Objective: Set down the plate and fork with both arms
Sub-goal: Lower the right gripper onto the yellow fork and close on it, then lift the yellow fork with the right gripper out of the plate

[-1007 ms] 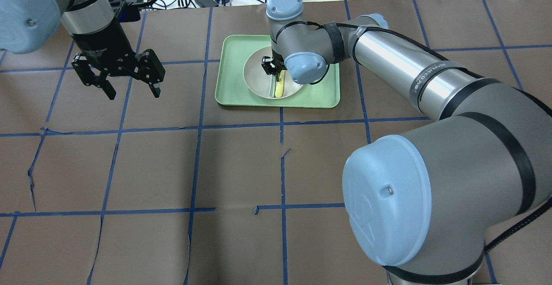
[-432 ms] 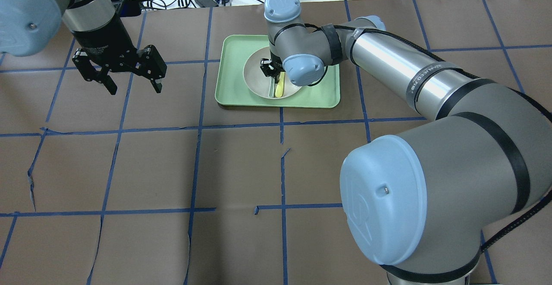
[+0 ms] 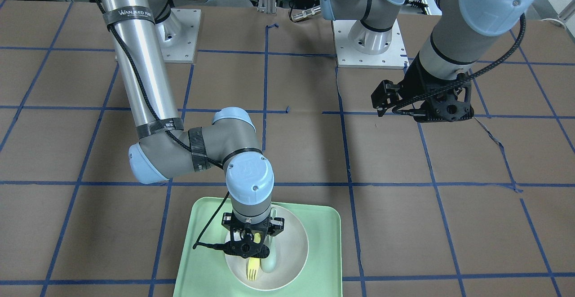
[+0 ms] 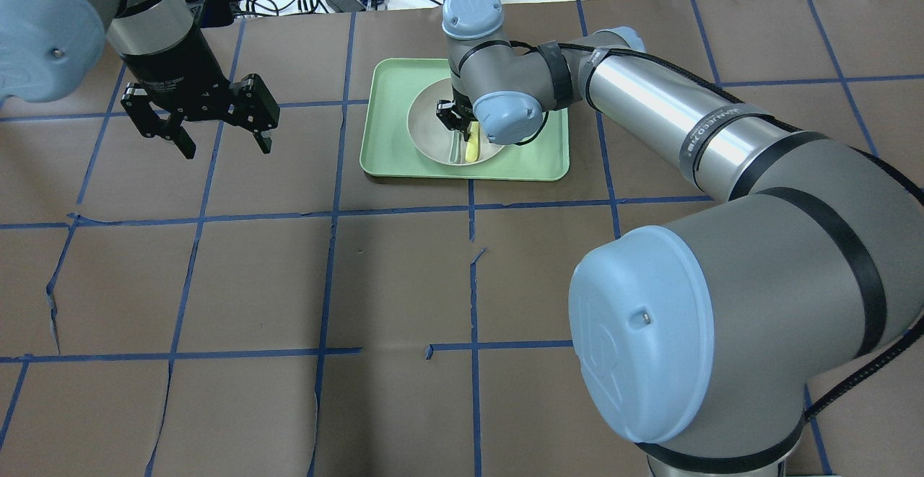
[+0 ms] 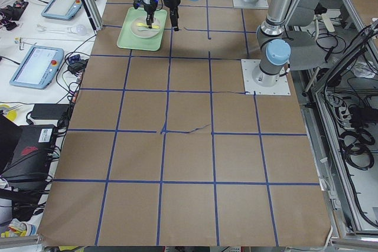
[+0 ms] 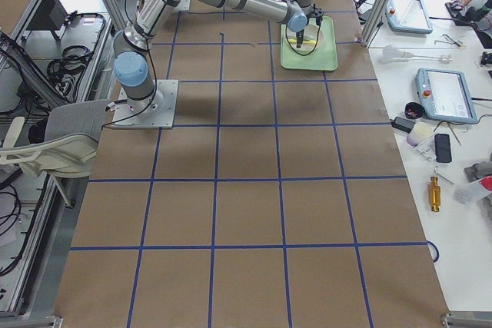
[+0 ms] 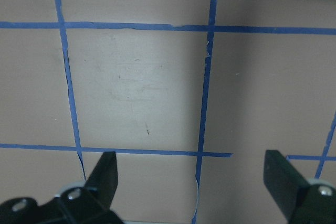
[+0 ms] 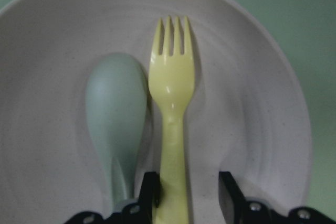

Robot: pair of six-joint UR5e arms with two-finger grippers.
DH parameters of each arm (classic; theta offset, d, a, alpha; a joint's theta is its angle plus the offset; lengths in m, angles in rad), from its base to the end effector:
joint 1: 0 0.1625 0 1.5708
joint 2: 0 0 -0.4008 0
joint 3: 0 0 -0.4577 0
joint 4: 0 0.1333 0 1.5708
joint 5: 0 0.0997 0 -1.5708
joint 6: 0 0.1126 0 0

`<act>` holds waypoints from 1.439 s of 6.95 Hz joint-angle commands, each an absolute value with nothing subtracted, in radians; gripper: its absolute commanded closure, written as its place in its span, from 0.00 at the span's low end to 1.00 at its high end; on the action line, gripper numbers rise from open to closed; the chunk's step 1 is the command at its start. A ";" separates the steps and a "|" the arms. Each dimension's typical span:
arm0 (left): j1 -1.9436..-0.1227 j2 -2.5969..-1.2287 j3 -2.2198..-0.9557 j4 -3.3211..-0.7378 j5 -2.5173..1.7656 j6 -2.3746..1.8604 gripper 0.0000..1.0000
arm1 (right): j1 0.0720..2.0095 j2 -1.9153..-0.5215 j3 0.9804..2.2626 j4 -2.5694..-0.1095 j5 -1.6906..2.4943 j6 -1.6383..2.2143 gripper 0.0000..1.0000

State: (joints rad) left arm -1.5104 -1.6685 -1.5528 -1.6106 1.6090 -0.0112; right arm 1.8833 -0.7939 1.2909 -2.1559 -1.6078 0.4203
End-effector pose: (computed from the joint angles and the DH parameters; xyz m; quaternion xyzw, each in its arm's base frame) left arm -0.0937 -0.5876 0.4013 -0.0346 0.9974 0.0602 0.0176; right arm 0.3665 -0.7144 0.1268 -0.0546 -0.9974 0.0477 0.0015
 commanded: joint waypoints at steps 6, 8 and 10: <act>-1.511 -1.672 -1.558 -1.588 1.609 -0.012 0.00 | 1.888 -0.798 1.289 -2.152 -1.594 0.429 0.89; -1.512 -1.674 -1.557 -1.586 1.609 -0.012 0.00 | 1.869 -0.848 1.279 -2.145 -1.594 0.413 0.88; -1.512 -1.675 -1.559 -1.586 1.609 -0.012 0.00 | 1.791 -0.871 1.295 -2.140 -1.595 0.400 0.88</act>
